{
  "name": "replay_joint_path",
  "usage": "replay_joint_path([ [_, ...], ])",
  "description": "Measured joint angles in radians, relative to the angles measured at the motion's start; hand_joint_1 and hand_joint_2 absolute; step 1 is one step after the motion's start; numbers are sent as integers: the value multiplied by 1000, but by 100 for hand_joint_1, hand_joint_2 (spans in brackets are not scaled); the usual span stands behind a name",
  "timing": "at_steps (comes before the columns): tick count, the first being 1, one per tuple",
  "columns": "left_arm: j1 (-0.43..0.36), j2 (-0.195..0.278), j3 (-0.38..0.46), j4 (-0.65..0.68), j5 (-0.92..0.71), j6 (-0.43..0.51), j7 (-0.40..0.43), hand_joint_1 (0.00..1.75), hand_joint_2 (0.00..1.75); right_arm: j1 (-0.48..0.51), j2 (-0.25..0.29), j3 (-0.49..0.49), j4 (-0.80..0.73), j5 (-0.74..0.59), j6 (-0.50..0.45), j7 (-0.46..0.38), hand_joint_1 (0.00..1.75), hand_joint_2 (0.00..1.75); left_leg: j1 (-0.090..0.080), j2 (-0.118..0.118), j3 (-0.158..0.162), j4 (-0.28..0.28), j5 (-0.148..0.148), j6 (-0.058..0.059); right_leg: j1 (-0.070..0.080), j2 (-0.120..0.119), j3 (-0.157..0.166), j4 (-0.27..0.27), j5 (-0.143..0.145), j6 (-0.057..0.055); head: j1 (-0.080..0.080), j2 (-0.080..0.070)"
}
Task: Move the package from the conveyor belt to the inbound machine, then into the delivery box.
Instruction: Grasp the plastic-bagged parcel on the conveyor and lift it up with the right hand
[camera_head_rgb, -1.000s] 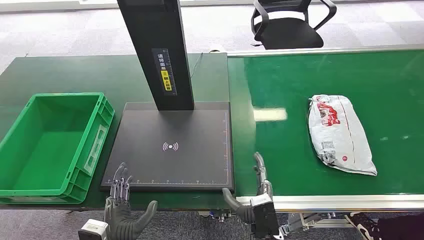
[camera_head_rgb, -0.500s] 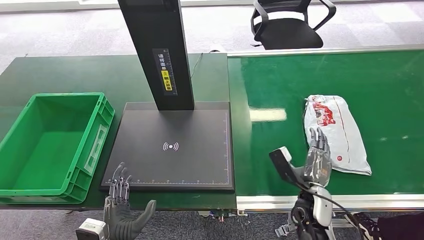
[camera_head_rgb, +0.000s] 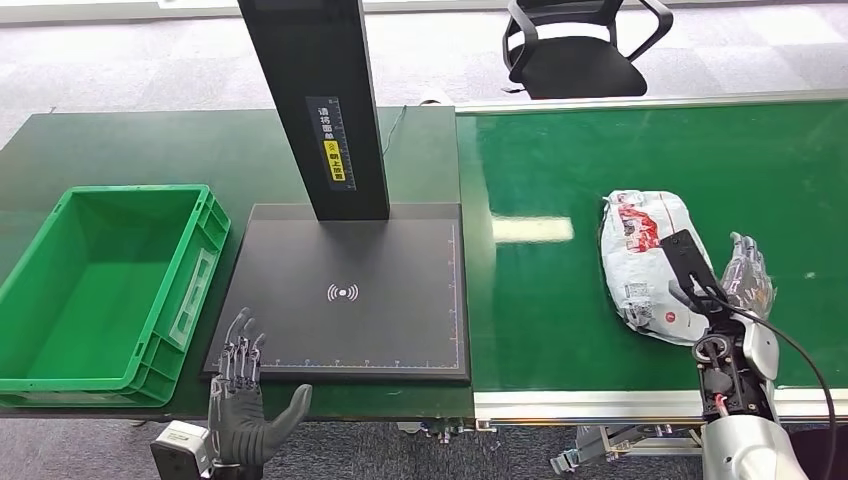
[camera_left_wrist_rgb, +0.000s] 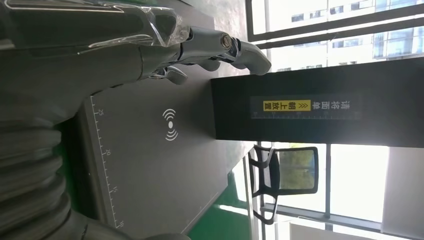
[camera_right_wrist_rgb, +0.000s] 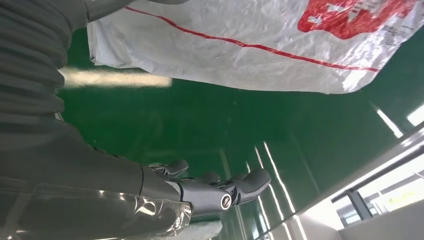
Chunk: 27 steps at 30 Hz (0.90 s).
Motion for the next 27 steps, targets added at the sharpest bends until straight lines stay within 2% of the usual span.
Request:
replay_joint_path([
  [6, -12, 3, 3, 16, 4, -6, -8, 0, 175, -49, -29, -31, 91, -22, 73, -4, 0, 175, 0, 0, 0, 0, 0, 0, 0, 0, 0, 0, 0, 0, 0, 0],
  [10, -24, 8, 6, 31, 15, -13, -14, 0, 175, -61, -42, -61, 139, -65, 213, -51, 0, 175, 0, -1, -1, 0, 0, 0, 0, -1, 0, 0, 0, 0, 0, 0],
  [17, -47, 14, 15, 67, 19, -27, -26, 0, 175, -60, -55, -75, 204, -61, 440, -100, 0, 175, 0, -1, -1, 0, 0, 0, 0, 0, 0, 0, 0, 0, 0, 0],
  [21, -60, 16, 17, 91, 19, -30, -27, 0, 175, -55, -55, -75, 226, -36, 492, -109, 0, 175, 0, -1, -1, 0, 0, 0, 0, 0, 0, 0, 0, 0, 0, 0],
  [27, -81, 16, 17, 122, 20, -36, -27, 0, 175, -48, -50, -66, 242, 2, 502, -81, 0, 175, 0, -1, 0, 0, 0, 0, 0, -1, 0, 0, 0, 0, 0, 0],
])
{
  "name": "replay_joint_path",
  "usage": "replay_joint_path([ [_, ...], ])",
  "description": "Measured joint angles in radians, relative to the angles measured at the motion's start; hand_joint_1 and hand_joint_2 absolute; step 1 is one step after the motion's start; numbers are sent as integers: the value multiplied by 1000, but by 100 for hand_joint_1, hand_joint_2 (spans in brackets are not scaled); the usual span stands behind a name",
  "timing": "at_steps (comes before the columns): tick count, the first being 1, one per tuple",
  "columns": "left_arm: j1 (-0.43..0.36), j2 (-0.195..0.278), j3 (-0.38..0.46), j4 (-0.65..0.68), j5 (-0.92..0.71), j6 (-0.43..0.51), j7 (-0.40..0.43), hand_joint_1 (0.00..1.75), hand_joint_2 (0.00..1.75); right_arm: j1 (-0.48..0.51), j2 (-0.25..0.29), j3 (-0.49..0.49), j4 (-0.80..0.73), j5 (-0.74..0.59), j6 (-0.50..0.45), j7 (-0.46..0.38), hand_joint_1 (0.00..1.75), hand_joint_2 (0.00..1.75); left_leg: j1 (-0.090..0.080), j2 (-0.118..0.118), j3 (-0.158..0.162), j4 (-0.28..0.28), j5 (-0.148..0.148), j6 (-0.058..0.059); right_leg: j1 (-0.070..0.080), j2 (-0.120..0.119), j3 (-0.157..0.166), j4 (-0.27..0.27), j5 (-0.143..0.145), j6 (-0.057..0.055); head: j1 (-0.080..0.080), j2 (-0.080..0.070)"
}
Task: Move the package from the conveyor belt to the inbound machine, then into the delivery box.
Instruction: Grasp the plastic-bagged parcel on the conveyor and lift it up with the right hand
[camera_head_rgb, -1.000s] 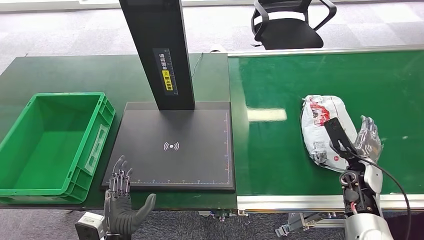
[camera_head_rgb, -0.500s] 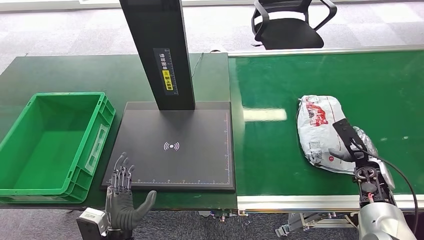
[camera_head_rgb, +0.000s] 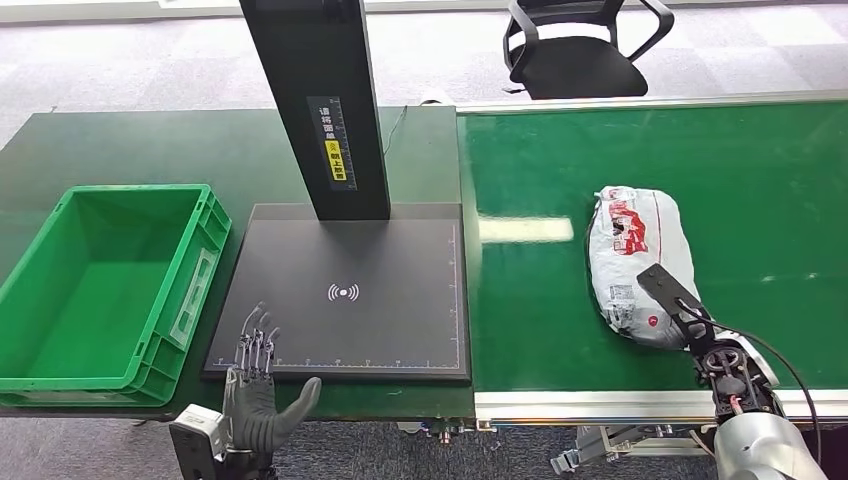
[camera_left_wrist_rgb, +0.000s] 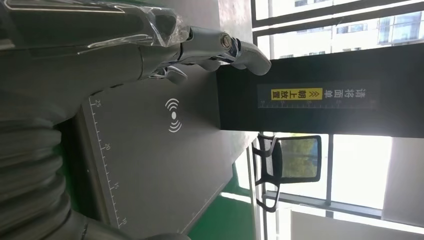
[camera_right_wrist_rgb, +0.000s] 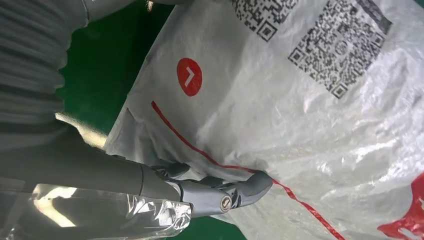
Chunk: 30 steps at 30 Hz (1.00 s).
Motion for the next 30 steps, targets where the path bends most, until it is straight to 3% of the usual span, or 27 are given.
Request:
replay_joint_path([
  [3, -9, 0, 0, 9, 1, -2, 2, 0, 175, 4, 3, 9, 2, 14, 1, 6, 0, 175, 0, 0, 1, 0, 0, 0, 0, 0, 1, 0, 0, 0, 0, 0],
  [4, -12, 0, 0, 11, 1, -2, 2, 0, 175, 5, 4, 13, 2, 20, 2, 8, 28, 175, 0, 0, 1, 0, 0, 0, 0, 0, 1, 0, 0, 0, 0, 0],
  [7, -17, 0, 0, 17, 3, -2, 4, 0, 175, 7, 6, 25, 4, 32, 9, 11, 156, 175, 0, -1, 1, 0, 0, 0, 0, 0, 2, 0, 0, 0, 0, 0],
  [8, -18, 0, 0, 18, 3, -2, 4, 0, 175, 8, 7, 28, 4, 34, 12, 10, 171, 175, 0, -1, 2, 0, 0, 0, 0, 0, 2, 0, 0, 0, 0, 0],
  [18, -29, 0, 0, 30, 12, -1, 5, 0, 175, 7, 2, 35, 4, 39, 19, -4, 175, 175, 0, 0, 6, 1, -1, 1, 0, 0, 6, 0, 0, 0, 0, 0],
  [23, -29, 0, 1, 36, 13, -4, 5, 0, 175, 28, -4, 35, 4, 15, 9, -59, 175, 175, 0, 0, 6, 1, -1, 1, 0, 0, 6, 0, 0, 0, 0, 0],
  [26, -29, 1, 3, 41, 14, -8, 3, 0, 175, 33, -3, 34, 4, -6, -41, -85, 175, 175, 0, 0, 5, 1, -1, 1, 0, 0, 7, 0, 0, 0, 0, 0],
  [30, -25, 0, 5, 42, 14, -10, -1, 0, 175, 19, 17, 23, 3, -54, -192, -103, 175, 175, 0, -1, 3, 1, 0, 2, 0, -1, 6, 0, 0, 0, 0, 0],
])
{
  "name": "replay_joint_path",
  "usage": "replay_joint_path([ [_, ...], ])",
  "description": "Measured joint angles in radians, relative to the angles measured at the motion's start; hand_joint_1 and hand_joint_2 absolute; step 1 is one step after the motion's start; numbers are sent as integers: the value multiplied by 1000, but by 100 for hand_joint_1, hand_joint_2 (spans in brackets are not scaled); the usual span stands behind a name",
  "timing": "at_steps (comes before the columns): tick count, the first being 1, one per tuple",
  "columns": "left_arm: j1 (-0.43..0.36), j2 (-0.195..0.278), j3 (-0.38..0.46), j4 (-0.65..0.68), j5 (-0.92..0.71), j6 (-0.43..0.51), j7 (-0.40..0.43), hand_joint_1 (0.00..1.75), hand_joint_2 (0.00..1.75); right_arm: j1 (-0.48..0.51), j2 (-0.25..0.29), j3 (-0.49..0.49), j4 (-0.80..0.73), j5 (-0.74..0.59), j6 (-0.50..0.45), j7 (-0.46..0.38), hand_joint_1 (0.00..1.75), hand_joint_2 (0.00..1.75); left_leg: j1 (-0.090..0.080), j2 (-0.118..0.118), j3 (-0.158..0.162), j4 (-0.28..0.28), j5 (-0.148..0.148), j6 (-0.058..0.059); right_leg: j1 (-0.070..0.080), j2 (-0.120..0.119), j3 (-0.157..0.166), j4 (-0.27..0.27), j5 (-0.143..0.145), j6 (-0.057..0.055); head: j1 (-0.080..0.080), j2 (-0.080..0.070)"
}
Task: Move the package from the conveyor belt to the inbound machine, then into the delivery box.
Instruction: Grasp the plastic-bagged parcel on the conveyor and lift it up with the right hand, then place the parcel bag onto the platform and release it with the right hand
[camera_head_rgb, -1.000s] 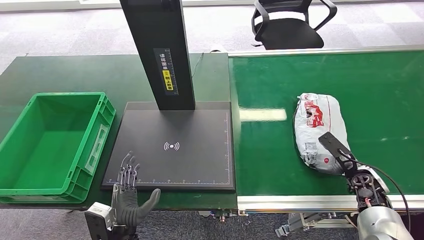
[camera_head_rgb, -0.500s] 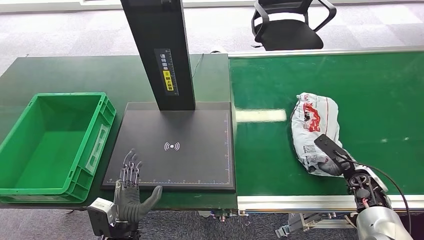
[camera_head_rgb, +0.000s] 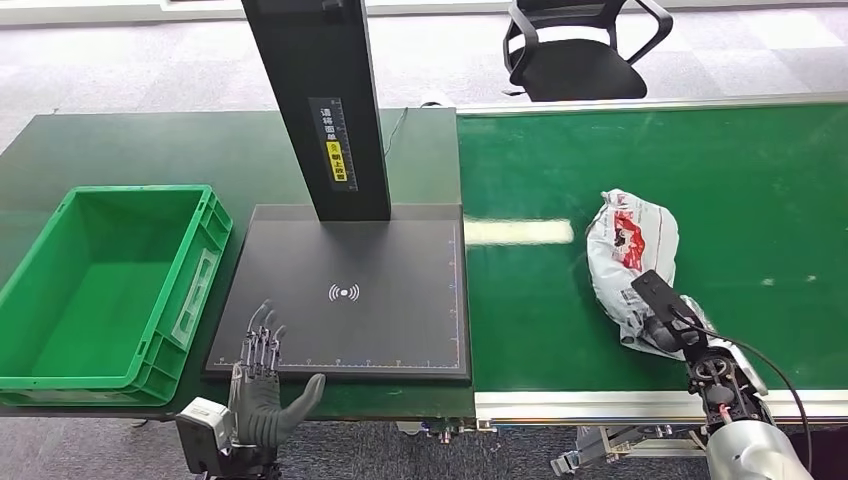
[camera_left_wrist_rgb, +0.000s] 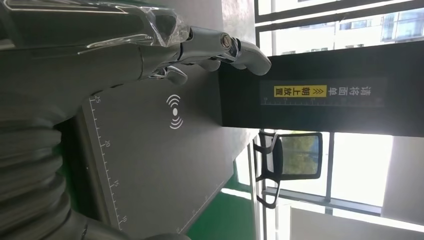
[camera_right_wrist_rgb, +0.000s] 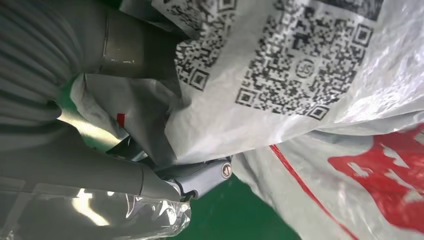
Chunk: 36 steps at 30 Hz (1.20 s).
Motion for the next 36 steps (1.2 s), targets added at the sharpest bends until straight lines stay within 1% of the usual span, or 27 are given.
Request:
replay_joint_path([
  [2, 4, -2, 2, -1, -4, 3, -1, 0, 175, -15, 13, -22, -7, -50, -108, -44, 175, 175, 0, 0, -1, 0, 0, 1, 0, 0, -1, 0, 0, 0, 0, 0],
  [4, 10, -6, 4, -2, -11, 9, -3, 0, 175, -36, 28, -60, -25, -128, -225, -124, 175, 175, 0, 0, -1, 0, 1, 1, 0, 0, -1, 0, 0, 0, 0, 0],
  [6, 15, -9, 5, -4, -16, 18, -6, 0, 175, -55, 43, -106, -51, -216, -300, -213, 175, 175, 0, 0, -1, 0, 1, 1, 0, 0, -2, 0, 0, 0, 0, 0],
  [8, 16, -12, 6, -4, -18, 31, -11, 0, 175, -66, 59, -154, -88, -307, -334, -301, 175, 175, 0, 0, -2, 0, 1, 1, 0, 0, -2, 0, 0, 0, 0, 0],
  [10, 17, -14, 6, -4, -15, 44, -16, 0, 175, -68, 80, -197, -132, -393, -343, -377, 175, 175, 0, 0, -2, 0, 0, 1, 0, 0, -3, 0, 0, 0, 0, 0],
  [12, 17, -16, 5, -4, -12, 54, -18, 0, 175, -63, 101, -222, -176, -464, -337, -423, 175, 175, 0, 0, -2, 0, 0, 1, 0, 0, -3, 0, 0, 0, 0, 0],
  [14, 17, -16, 3, -4, -9, 62, -19, 0, 175, -50, 127, -228, -229, -533, -319, -441, 175, 175, 0, 0, -2, 0, 0, 1, 0, 0, -3, 0, 0, 0, 0, 0],
  [16, 17, -16, 1, -4, -5, 67, -19, 0, 175, -30, 156, -215, -289, -596, -284, -446, 175, 175, 0, 0, -2, 0, 0, 1, 0, 0, -3, 0, 0, 0, 0, 0],
  [18, 17, -16, -1, -4, -2, 70, -19, 0, 175, -8, 182, -185, -336, -626, -236, -447, 175, 175, 0, 1, -2, 0, 0, 1, 0, 0, -3, 0, 0, 0, 0, 0],
  [21, 17, -16, -3, -4, -1, 71, -20, 0, 175, 20, 217, -101, -378, -630, -119, -447, 175, 175, 0, 2, -2, 0, 1, 1, 0, 0, -3, 1, 0, 0, 0, 0],
  [24, 17, -15, -3, -4, 1, 66, -25, 0, 175, 47, 262, 34, -388, -603, 17, -441, 175, 175, 0, 2, -2, 0, 1, 1, 1, 1, -3, 1, 0, 0, 0, 0],
  [28, 16, -14, -3, -3, 2, 54, -34, 0, 175, 77, 339, 275, -363, -564, 200, -422, 175, 175, 1, 4, -3, -1, 1, 1, 1, 2, -5, 1, 0, 0, 0, 0],
  [30, 16, -14, -2, -3, 2, 52, -35, 0, 175, 81, 367, 382, -334, -556, 261, -412, 175, 175, 1, 1, -4, -1, 1, 1, 1, -1, -6, 1, 0, 0, 0, 0],
  [32, 16, -14, -2, -3, 2, 51, -35, 0, 175, 79, 386, 467, -301, -551, 312, -406, 175, 175, 1, 0, -5, -1, 2, 1, 1, -2, -6, 1, 0, 0, 0, 0],
  [36, 16, -14, -2, -3, 2, 51, -35, 0, 175, 72, 411, 598, -235, -550, 397, -402, 175, 175, 0, 0, -7, 0, 2, 1, 1, -2, -6, 0, 0, 0, 0, 0],
])
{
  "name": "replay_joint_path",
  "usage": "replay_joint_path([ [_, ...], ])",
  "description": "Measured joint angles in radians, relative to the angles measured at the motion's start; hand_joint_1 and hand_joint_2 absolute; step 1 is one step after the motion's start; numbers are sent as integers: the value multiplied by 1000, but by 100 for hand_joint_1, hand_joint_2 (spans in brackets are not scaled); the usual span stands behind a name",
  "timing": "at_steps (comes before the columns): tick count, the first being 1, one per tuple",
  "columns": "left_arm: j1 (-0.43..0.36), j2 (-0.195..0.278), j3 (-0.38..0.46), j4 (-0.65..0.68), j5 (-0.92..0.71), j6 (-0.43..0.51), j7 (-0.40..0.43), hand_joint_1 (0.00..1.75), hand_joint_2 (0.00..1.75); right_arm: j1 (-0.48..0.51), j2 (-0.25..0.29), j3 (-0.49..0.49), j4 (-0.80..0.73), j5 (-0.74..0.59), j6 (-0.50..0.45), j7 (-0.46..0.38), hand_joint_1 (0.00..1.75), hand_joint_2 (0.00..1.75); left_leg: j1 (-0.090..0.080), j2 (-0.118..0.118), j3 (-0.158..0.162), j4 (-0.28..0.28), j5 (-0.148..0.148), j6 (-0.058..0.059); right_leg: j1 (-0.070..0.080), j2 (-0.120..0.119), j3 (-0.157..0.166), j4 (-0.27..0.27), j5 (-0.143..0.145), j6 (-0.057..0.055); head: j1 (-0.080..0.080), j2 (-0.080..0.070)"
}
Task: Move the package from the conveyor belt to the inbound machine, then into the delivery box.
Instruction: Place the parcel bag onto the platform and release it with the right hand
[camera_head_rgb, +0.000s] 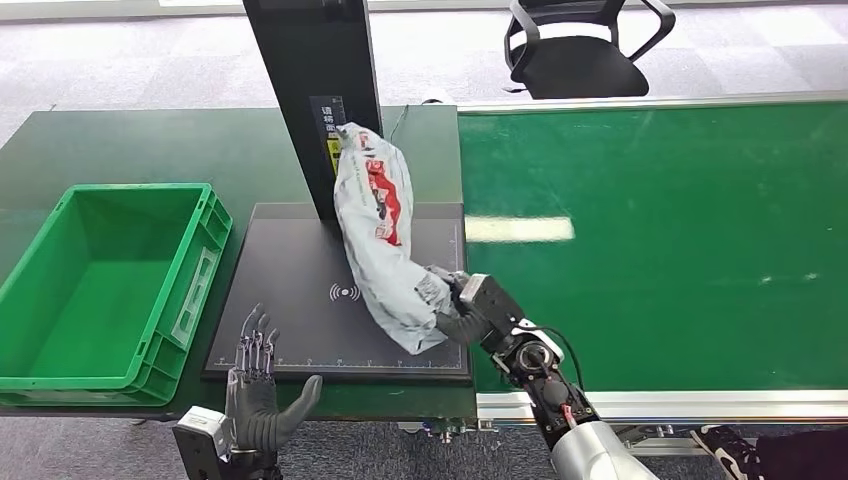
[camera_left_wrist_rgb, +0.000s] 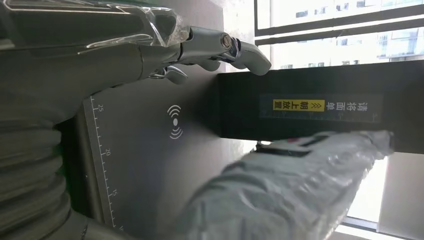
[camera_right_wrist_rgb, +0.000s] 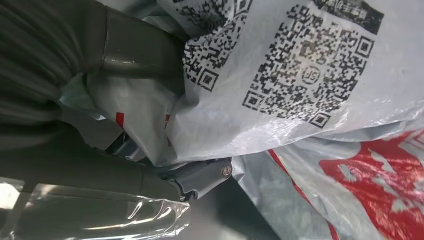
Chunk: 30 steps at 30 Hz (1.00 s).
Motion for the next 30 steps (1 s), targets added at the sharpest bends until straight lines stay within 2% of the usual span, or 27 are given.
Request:
replay_joint_path([
  [3, 1, 0, 2, 0, 0, 0, 0, 0, 175, -11, 11, 70, 37, 2, 4, 19, 175, 175, 0, -1, 0, 0, 0, 0, 0, 0, 0, 0, 0, 0, 0, 0],
  [8, 19, 0, 7, -16, 4, -2, 4, 0, 175, -29, 14, 133, 78, -11, -148, 123, 175, 175, 0, 0, 0, 0, 0, 0, 0, 0, 0, 0, 0, 0, 0, 0],
  [12, 30, 0, 13, -29, 6, -6, 7, 0, 175, -40, 12, 154, 97, -33, -193, 148, 0, 175, 0, 0, 0, 0, 0, 0, 0, 0, 0, 0, 0, 0, 0, 0],
  [14, 32, 0, 14, -32, 6, -6, 9, 0, 175, -41, 11, 160, 102, -37, -239, 159, 0, 175, 0, 0, 0, 0, 0, 0, 0, 0, 0, 0, 0, 0, 0, 0],
  [18, 38, 0, 15, -46, 6, 2, 18, 0, 175, -40, 11, 164, 105, -64, -410, 166, 0, 175, 0, 0, 0, 0, 0, 0, 0, 0, 0, 0, 0, 0, 0, 0],
  [21, 42, 0, 15, -54, 5, 8, 20, 0, 175, -28, 10, 154, 89, -117, -490, 117, 0, 175, 0, 0, 1, 0, 0, 0, 0, 0, 0, 0, 0, 0, 0, 0],
  [26, 43, 0, 14, -54, 3, 12, 18, 0, 175, 19, 2, 117, -1, -243, -508, -6, 0, 175, 0, 0, 0, 0, 0, 0, 0, 0, 0, -1, 0, 0, 0, 0],
  [30, 43, 0, 14, -51, 6, 21, 11, 0, 175, 80, -6, 84, -134, -358, -477, -43, 0, 175, 0, 0, 0, 0, 0, 0, 0, 0, 0, -1, 0, 0, 0, 0],
])
